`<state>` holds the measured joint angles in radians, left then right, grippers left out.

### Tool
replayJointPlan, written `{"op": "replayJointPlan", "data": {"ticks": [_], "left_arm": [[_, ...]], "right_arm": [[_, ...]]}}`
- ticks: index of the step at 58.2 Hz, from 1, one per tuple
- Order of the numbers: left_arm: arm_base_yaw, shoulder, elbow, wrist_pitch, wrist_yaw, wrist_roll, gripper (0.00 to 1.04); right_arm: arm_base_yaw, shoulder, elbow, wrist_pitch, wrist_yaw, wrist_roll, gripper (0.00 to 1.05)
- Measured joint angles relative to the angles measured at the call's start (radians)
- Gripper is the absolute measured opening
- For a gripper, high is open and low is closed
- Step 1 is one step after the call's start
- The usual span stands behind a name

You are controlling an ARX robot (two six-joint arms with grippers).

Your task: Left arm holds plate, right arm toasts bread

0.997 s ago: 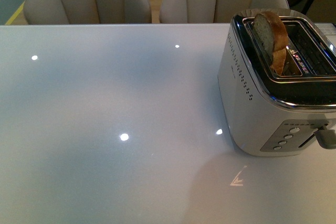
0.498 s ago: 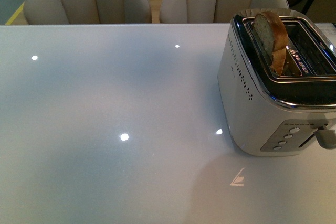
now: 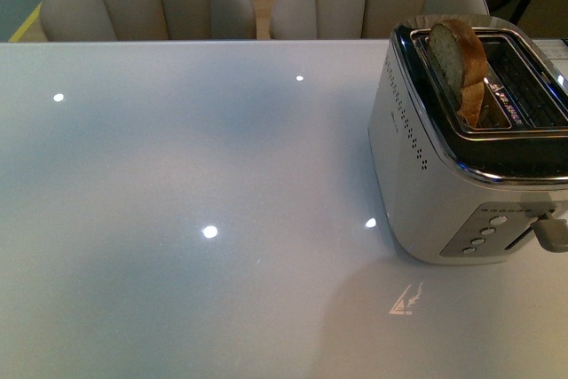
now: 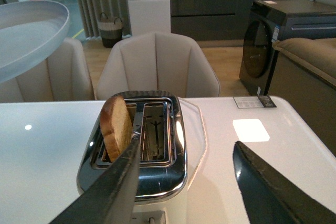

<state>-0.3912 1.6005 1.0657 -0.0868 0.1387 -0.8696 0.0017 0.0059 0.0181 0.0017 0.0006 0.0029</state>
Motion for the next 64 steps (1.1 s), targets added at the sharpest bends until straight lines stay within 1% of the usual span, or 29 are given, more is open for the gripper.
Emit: {"op": "replayJointPlan", "data": {"ticks": [1,6,10,26,29,31,33,39,41,49,57,64], "left_arm": [[0.0,0.0,0.0,0.0,0.0,0.0,0.03],[0.0,0.0,0.0,0.0,0.0,0.0,0.03],[0.0,0.0,0.0,0.0,0.0,0.0,0.03],[0.0,0.0,0.0,0.0,-0.001,0.0,0.03],[-0.005,0.0,0.0,0.003,-0.056,-0.014,0.03],[-0.009,0.0,0.0,0.002,-0.132,-0.027,0.03],[-0.011,0.0,0.0,0.002,-0.155,-0.035,0.03],[-0.005,0.0,0.009,-0.01,-0.155,-0.046,0.03],[0.0,0.0,0.016,-0.011,-0.142,-0.053,0.03],[0.062,0.0,0.048,-0.007,-0.076,-0.056,0.03],[0.197,0.0,0.025,-0.02,0.011,0.008,0.03],[0.303,0.0,-0.034,-0.032,0.058,0.08,0.03]], "right_arm": [[0.0,0.0,0.0,0.0,0.0,0.0,0.73],[0.0,0.0,0.0,0.0,0.0,0.0,0.88],[0.0,0.0,0.0,0.0,0.0,0.0,0.97],[0.0,0.0,0.0,0.0,0.0,0.0,0.96],[0.0,0.0,0.0,0.0,0.0,0.0,0.96],[0.0,0.0,0.0,0.0,0.0,0.0,0.96],[0.0,0.0,0.0,0.0,0.0,0.0,0.96],[0.0,0.0,0.0,0.0,0.0,0.0,0.96],[0.0,0.0,0.0,0.0,0.0,0.0,0.96],[0.0,0.0,0.0,0.0,0.0,0.0,0.96],[0.0,0.0,0.0,0.0,0.0,0.0,0.96],[0.0,0.0,0.0,0.0,0.0,0.0,0.96]]}}
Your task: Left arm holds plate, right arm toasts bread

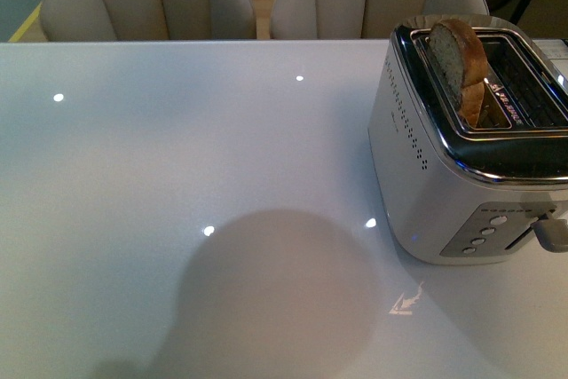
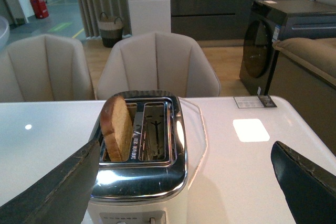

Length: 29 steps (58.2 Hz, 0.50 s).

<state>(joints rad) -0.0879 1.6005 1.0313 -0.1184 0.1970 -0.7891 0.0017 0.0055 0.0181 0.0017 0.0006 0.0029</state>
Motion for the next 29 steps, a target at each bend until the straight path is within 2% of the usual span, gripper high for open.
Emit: {"op": "replayJointPlan", "data": {"ticks": [8,16,29], "left_arm": [[0.137,0.0,-0.1,0.013,0.068,0.139,0.03],[0.225,0.023,-0.186,0.067,0.128,0.249,0.03],[0.288,0.137,-0.288,0.206,0.202,0.36,0.03]], "right_arm": [[0.0,0.0,0.0,0.0,0.0,0.0,0.96],[0.0,0.0,0.0,0.0,0.0,0.0,0.96],[0.0,0.0,0.0,0.0,0.0,0.0,0.96]]}}
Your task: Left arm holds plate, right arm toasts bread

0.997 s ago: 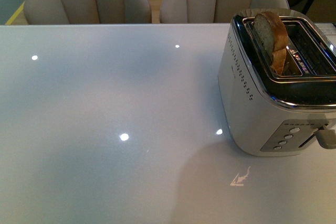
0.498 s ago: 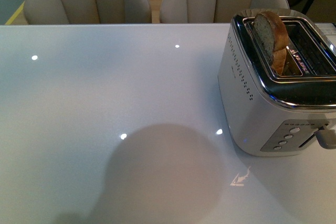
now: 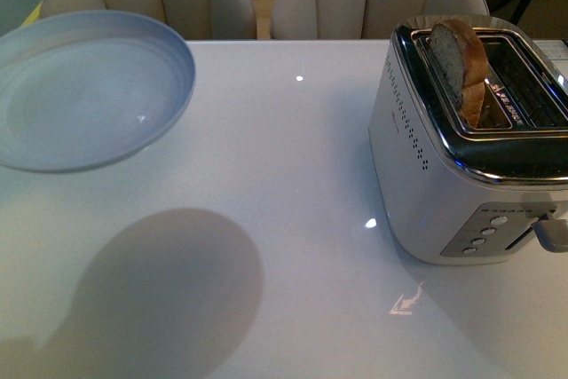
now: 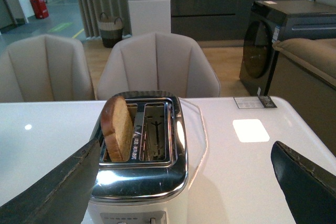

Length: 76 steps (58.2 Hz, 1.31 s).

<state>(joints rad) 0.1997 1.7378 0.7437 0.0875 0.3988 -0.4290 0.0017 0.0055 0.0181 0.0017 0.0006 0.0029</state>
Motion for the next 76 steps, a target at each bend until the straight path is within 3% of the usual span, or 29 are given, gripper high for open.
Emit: {"op": "replayJointPlan", "data": {"ticks": [25,76], "left_arm": [[0.097,0.326,-0.041,0.217,0.021,0.097,0.03],[0.134,0.565,0.006,0.401,0.031,0.148,0.03]], "right_arm": [[0.0,0.0,0.0,0.0,0.0,0.0,0.96],[0.0,0.0,0.0,0.0,0.0,0.0,0.96]]}}
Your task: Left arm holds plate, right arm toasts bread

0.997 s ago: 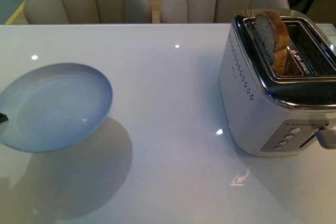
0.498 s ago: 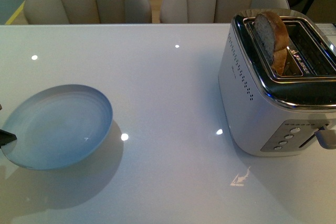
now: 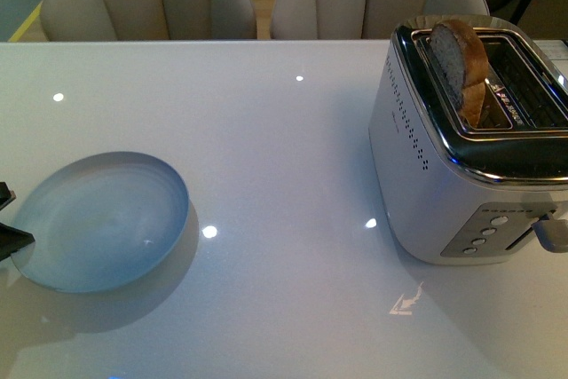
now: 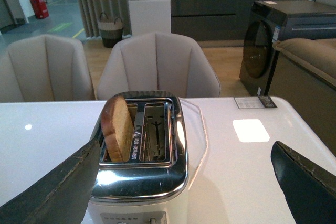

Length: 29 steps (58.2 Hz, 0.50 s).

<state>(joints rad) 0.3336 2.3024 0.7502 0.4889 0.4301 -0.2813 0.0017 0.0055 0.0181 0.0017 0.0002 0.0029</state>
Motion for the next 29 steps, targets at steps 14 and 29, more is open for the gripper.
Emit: {"op": "replayJointPlan", "data": {"ticks": [14,29], "left_arm": [[0.0,0.018,0.0,0.035,-0.015,-0.004,0.03],[0.0,0.04,-0.001,0.056,-0.042,-0.023,0.03]], "right_arm": [[0.0,0.0,0.0,0.0,0.0,0.0,0.96],[0.0,0.0,0.0,0.0,0.0,0.0,0.96]]}}
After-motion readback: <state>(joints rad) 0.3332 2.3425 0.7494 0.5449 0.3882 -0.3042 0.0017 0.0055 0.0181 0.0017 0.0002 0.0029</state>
